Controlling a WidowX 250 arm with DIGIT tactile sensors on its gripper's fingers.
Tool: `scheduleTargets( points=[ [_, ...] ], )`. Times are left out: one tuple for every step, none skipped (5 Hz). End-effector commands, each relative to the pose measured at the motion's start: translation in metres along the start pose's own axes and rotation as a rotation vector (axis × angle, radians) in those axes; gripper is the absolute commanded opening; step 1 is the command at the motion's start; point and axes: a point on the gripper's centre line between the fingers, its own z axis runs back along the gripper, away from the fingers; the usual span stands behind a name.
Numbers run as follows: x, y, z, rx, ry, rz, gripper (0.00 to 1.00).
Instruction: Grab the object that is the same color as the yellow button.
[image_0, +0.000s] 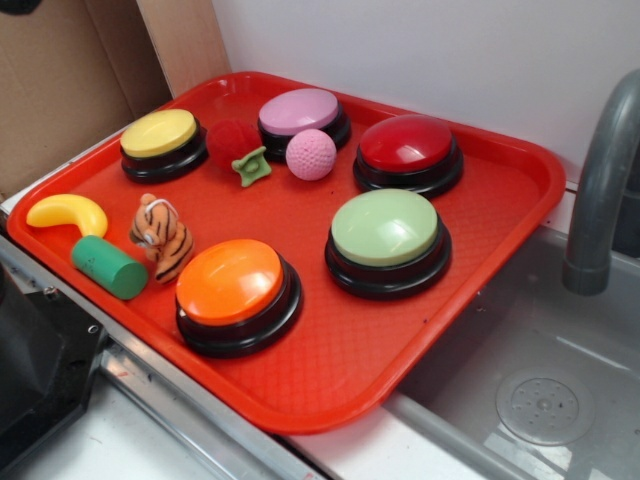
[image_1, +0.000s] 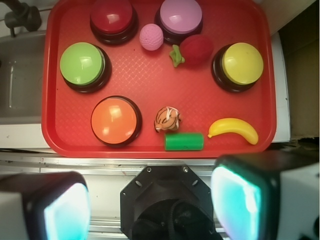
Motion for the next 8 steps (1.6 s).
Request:
scheduleTargets(
  points=[
    [0.0, 0.0, 0.0, 0.0, 0.0, 0.0, 1.0],
    [0.005, 0.019, -0.012, -0.02, -0.001, 0.106, 1.0],
    [0.011, 0.042, -0.031, -0.014, -0.025, 0.272, 1.0],
    [0.011, 0.064, -0.054, 0.008, -0.024, 0.425, 1.0],
    [0.008, 0.091, -0.085, 0.03, -0.038, 0.665, 1.0],
    [0.002, 0.114, -0.113, 0.117, -0.052, 0.868, 1.0],
    [-0.003, 0.133, -0.149, 0.134, -0.057, 1.05, 1.0],
    [-0.004, 0.145, -0.173, 0.15, -0.079, 1.08, 1.0]
  ],
)
